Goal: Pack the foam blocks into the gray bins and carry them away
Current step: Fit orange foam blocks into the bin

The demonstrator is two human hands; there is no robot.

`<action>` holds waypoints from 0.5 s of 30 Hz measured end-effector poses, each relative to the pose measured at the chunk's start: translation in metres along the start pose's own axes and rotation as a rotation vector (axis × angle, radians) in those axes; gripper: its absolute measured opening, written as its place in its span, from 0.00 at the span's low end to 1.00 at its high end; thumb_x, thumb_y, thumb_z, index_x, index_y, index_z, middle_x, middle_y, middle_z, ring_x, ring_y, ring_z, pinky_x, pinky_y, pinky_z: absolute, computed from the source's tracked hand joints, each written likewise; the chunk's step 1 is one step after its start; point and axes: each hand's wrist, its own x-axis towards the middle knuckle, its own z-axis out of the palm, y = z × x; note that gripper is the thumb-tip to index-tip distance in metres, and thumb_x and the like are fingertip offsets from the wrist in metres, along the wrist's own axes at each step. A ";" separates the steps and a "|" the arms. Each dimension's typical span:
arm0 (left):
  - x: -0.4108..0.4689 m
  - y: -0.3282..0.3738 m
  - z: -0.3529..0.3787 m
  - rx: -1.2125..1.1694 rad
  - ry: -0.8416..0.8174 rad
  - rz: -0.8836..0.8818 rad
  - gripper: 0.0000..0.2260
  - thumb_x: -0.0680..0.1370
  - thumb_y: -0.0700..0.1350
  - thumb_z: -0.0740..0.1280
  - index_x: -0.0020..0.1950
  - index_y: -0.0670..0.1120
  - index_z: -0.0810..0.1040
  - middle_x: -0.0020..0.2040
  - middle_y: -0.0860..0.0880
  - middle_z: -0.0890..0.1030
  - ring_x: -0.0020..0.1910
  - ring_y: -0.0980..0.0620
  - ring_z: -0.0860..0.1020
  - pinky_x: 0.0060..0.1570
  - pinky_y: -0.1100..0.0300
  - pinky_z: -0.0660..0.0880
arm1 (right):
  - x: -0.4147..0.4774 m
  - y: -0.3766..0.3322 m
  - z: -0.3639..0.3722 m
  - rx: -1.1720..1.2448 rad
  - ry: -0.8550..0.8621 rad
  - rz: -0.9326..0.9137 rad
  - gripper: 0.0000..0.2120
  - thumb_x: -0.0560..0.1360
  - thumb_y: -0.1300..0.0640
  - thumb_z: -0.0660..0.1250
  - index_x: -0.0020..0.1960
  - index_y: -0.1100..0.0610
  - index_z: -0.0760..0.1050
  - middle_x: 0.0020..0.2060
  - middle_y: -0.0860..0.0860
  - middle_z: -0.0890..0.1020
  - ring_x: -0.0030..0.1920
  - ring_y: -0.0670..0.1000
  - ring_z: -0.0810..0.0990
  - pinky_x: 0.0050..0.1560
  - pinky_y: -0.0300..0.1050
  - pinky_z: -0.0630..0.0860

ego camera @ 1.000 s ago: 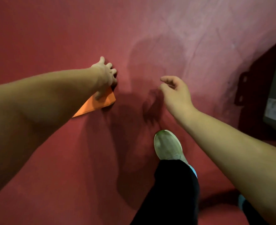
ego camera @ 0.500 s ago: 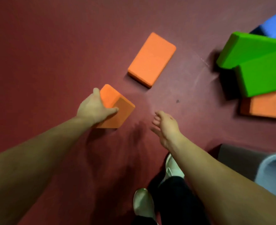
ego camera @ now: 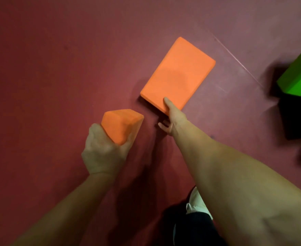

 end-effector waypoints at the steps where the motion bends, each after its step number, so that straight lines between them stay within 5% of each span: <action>1: 0.001 0.002 0.002 0.002 0.018 0.008 0.33 0.64 0.69 0.71 0.47 0.43 0.67 0.39 0.47 0.71 0.40 0.38 0.78 0.33 0.50 0.67 | 0.004 0.000 0.001 0.017 -0.002 -0.014 0.43 0.60 0.38 0.81 0.67 0.54 0.67 0.56 0.53 0.76 0.52 0.53 0.77 0.47 0.54 0.82; 5: 0.001 0.001 0.000 0.025 0.002 -0.022 0.33 0.64 0.68 0.72 0.48 0.43 0.67 0.42 0.45 0.75 0.42 0.39 0.78 0.36 0.46 0.73 | 0.004 0.011 0.001 0.100 0.030 -0.078 0.48 0.57 0.41 0.83 0.67 0.58 0.64 0.58 0.53 0.77 0.49 0.50 0.78 0.55 0.56 0.80; 8: -0.002 0.004 -0.005 0.042 0.012 0.001 0.33 0.65 0.70 0.68 0.50 0.43 0.67 0.44 0.45 0.74 0.43 0.39 0.78 0.36 0.46 0.73 | -0.015 0.022 -0.009 0.196 0.049 -0.117 0.49 0.52 0.41 0.83 0.64 0.58 0.64 0.57 0.54 0.78 0.49 0.53 0.82 0.47 0.53 0.82; 15: -0.017 0.029 -0.018 0.038 -0.132 -0.043 0.36 0.65 0.65 0.74 0.59 0.41 0.67 0.56 0.40 0.75 0.55 0.35 0.77 0.50 0.41 0.76 | -0.098 0.022 -0.111 0.356 0.129 -0.217 0.34 0.64 0.54 0.81 0.65 0.58 0.70 0.55 0.56 0.82 0.42 0.52 0.82 0.31 0.46 0.79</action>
